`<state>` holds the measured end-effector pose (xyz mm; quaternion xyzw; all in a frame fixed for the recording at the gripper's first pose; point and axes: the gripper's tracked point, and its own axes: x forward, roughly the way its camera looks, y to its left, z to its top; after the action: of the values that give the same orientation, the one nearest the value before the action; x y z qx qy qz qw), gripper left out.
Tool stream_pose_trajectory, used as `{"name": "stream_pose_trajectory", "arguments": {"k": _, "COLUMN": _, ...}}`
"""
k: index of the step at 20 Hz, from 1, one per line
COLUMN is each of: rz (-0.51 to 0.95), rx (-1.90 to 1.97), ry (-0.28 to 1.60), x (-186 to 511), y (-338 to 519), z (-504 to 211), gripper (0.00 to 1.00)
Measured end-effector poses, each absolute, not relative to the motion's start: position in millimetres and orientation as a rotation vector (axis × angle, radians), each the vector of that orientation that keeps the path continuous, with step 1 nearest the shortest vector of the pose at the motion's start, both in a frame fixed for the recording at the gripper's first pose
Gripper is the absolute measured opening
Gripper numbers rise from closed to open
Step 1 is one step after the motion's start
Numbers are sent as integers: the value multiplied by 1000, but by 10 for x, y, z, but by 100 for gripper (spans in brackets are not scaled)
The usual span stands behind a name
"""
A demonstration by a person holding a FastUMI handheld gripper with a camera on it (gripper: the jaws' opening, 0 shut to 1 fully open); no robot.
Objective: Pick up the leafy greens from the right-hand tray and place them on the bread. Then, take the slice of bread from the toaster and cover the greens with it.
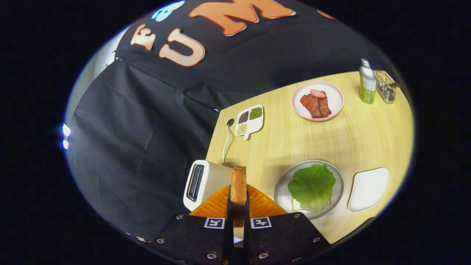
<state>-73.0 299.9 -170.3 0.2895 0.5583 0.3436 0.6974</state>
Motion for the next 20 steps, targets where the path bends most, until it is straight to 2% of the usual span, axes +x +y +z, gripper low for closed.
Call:
{"name": "stream_pose_trajectory", "arguments": {"k": 11, "rz": 745, "rx": 850, "ry": 1310, "x": -822, "y": 2335, "z": -2795, "gripper": 11}}
{"name": "stream_pose_trajectory", "arguments": {"k": 20, "rz": 856, "rx": 797, "ry": 1353, "x": -1035, "y": 2481, "z": -3269, "gripper": 11}}
